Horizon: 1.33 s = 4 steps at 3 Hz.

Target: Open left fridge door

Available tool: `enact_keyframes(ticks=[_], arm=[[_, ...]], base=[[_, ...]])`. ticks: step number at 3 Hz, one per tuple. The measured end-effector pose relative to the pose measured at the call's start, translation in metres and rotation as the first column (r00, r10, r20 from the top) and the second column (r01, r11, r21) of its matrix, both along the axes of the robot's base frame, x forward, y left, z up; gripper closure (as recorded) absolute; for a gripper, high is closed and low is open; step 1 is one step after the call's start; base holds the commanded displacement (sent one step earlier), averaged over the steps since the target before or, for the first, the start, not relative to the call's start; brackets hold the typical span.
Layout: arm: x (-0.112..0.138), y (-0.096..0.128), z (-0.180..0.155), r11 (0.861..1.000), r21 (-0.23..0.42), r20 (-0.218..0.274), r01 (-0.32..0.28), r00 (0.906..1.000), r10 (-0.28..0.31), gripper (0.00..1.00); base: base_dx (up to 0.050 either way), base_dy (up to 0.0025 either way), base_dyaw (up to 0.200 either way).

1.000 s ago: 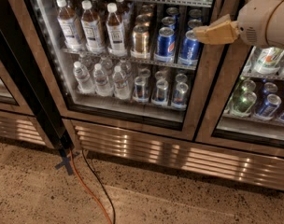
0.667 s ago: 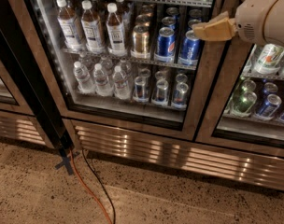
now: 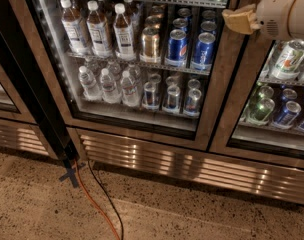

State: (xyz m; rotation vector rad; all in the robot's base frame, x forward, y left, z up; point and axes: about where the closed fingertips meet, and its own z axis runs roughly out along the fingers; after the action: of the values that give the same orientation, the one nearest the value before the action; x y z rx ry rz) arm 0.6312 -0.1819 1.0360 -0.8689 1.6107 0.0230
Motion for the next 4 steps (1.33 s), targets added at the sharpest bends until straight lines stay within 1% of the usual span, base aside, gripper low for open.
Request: enact_keyframes(ticks=[1, 2, 3, 4], arm=[[0.0045, -0.0039, -0.0004, 1.0, -0.01, -0.012, -0.014, 0.9998, 0.013, 0.86], [0.0064, -0.0077, -0.0002, 1.0, -0.01, -0.012, -0.014, 0.9998, 0.013, 1.0], [0.0072, -0.0091, -0.0002, 1.0, -0.01, -0.012, -0.014, 0.9998, 0.013, 1.0], [0.0058, -0.0085, -0.0021, 0.999, -0.029, -0.028, -0.025, 0.9993, 0.024, 1.0]], base=[[0.0, 0.0, 0.0], [0.0, 0.0, 0.0], [0.0, 0.0, 0.0], [0.0, 0.0, 0.0]])
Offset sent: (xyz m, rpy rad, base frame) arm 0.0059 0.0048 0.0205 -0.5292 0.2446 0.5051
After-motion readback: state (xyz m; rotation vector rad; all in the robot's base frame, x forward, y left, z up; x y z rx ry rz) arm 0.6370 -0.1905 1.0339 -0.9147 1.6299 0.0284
